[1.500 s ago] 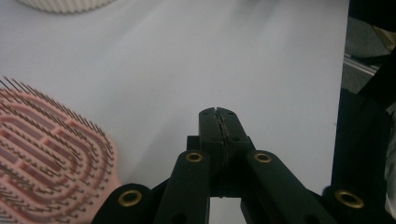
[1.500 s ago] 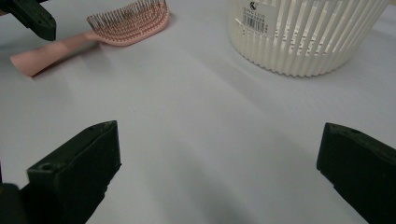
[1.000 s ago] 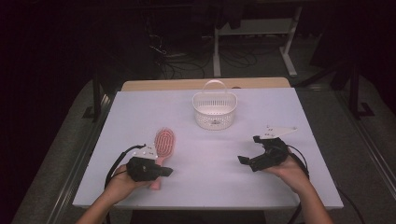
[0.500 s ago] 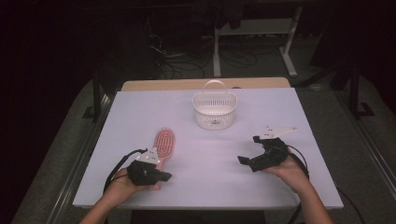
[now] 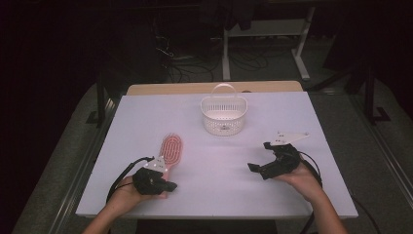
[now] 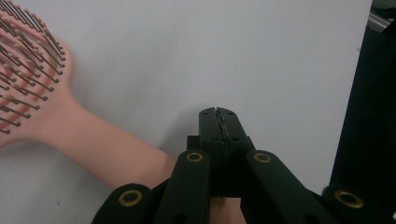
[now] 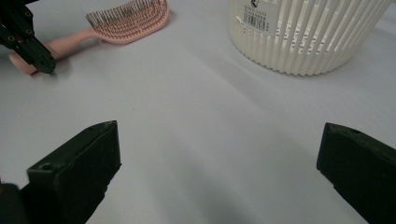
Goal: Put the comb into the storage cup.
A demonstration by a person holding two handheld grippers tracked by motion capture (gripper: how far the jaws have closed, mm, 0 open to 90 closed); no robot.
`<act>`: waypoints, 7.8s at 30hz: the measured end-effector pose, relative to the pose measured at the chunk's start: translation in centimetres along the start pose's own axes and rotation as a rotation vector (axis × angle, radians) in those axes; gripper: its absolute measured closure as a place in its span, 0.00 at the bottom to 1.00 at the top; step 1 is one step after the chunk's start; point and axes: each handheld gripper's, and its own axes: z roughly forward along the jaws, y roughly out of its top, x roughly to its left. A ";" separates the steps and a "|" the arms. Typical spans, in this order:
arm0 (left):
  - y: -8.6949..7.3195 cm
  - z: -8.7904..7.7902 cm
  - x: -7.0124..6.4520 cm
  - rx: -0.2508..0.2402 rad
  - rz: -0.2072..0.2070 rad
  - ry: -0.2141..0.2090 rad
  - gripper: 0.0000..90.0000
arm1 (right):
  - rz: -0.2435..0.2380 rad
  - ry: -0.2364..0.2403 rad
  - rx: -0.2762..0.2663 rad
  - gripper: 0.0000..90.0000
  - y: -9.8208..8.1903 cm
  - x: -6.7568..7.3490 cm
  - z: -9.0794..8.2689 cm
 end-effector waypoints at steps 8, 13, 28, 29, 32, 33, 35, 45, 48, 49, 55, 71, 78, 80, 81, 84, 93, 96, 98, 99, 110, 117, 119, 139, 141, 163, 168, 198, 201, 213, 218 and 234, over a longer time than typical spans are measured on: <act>-0.7 -0.5 0.2 0.012 -0.010 0.021 1.00 | -0.003 0.001 0.002 0.00 0.0 0.0 0.1; -1.5 -1.1 0.4 0.012 -0.030 0.043 1.00 | -0.002 0.001 0.000 0.00 0.0 0.0 0.1; -3.6 -2.9 1.9 0.024 -0.086 0.127 1.00 | -0.002 0.004 0.005 0.00 0.1 -0.1 0.2; -3.7 -3.0 2.0 0.026 -0.087 0.131 1.00 | -0.002 0.004 0.006 0.00 0.1 0.0 0.2; -3.8 -3.3 2.2 0.021 -0.095 0.140 1.00 | -0.002 0.004 0.005 0.00 0.1 0.0 0.2; -3.9 -3.4 2.3 0.023 -0.095 0.145 1.00 | -0.001 0.003 0.004 0.00 0.1 0.0 0.2; -3.9 -3.6 2.4 0.025 -0.095 0.156 1.00 | -0.002 0.002 0.004 0.00 0.1 0.0 0.2; -4.9 -4.7 3.6 0.019 -0.132 0.215 1.00 | -0.001 0.003 0.004 0.00 0.1 -0.1 0.2; -5.2 -5.0 3.9 0.017 -0.149 0.224 1.00 | -0.002 0.004 0.006 0.00 0.1 0.0 0.2; -5.3 -5.1 4.1 0.020 -0.149 0.228 1.00 | -0.002 0.004 0.006 0.00 0.1 0.0 0.2; -5.4 -5.2 4.2 0.018 -0.155 0.226 1.00 | -0.002 0.004 0.006 0.00 0.1 0.0 0.2; -2.8 -6.6 4.3 -0.221 -0.156 0.167 0.76 | -0.004 0.014 0.005 0.00 0.1 0.1 0.4; -1.0 -6.8 4.4 -0.299 -0.119 0.136 0.58 | -0.004 0.016 0.003 0.00 0.1 0.1 0.3; -0.4 -6.9 4.4 -0.316 -0.102 0.133 0.54 | -0.002 0.015 0.000 0.00 0.1 0.1 0.3; -0.1 -6.9 4.4 -0.324 -0.098 0.125 0.54 | -0.002 0.016 0.000 0.00 0.1 0.1 0.3; 0.5 -6.7 4.4 -0.341 -0.083 0.113 0.50 | -0.003 0.016 0.002 0.00 0.1 0.1 0.3; 1.5 -6.0 4.2 -0.375 -0.068 0.099 0.37 | -0.004 0.018 0.001 0.00 0.1 0.1 0.3; 1.4 -5.8 4.2 -0.388 -0.067 0.106 0.29 | -0.005 0.019 0.002 0.00 0.1 0.1 0.3; 1.3 -5.8 4.2 -0.404 -0.065 0.113 0.24 | -0.007 0.021 0.001 0.00 0.1 0.2 0.3; 1.2 -5.8 4.3 -0.408 -0.064 0.111 0.21 | -0.008 0.022 0.002 0.00 0.1 0.2 0.3; 1.1 -5.0 4.7 -0.426 -0.042 0.100 0.00 | -0.009 0.023 0.004 0.00 0.1 0.2 0.2; 1.2 -4.9 4.6 -0.425 -0.037 0.106 0.00 | -0.009 0.024 0.007 0.00 0.1 0.2 0.3; 1.2 -5.0 4.6 -0.427 -0.035 0.110 0.00 | -0.011 0.024 0.007 0.00 0.1 0.2 0.3; 2.0 -5.5 4.5 -0.431 -0.031 0.099 0.00 | -0.005 0.019 0.004 0.00 0.0 0.2 0.2; 2.2 -5.7 4.6 -0.425 -0.032 0.096 0.00 | -0.006 0.019 0.004 0.00 0.0 0.1 0.2; 4.0 -7.0 6.4 -0.458 -0.036 0.098 0.00 | -0.002 0.018 -0.002 0.00 0.1 0.0 0.1; 4.2 -7.2 6.9 -0.461 -0.038 0.095 0.00 | 0.001 0.018 -0.003 0.00 0.0 0.0 0.1; 4.2 -8.1 8.8 -0.452 -0.078 0.145 0.00 | -0.006 0.026 0.000 0.00 0.1 0.1 0.2; 4.0 -8.3 9.0 -0.452 -0.083 0.152 0.00 | -0.006 0.026 -0.003 0.00 0.1 0.1 0.2; 3.1 -9.5 9.6 -0.442 -0.106 0.194 0.00 | -0.006 0.026 0.000 0.00 0.1 0.1 0.2; 3.0 -9.7 9.7 -0.430 -0.104 0.202 0.00 | -0.001 0.026 -0.002 0.00 0.1 0.1 0.2; 2.8 -9.8 9.7 -0.357 -0.105 0.227 0.00 | -0.001 0.026 -0.012 0.00 0.1 0.1 0.1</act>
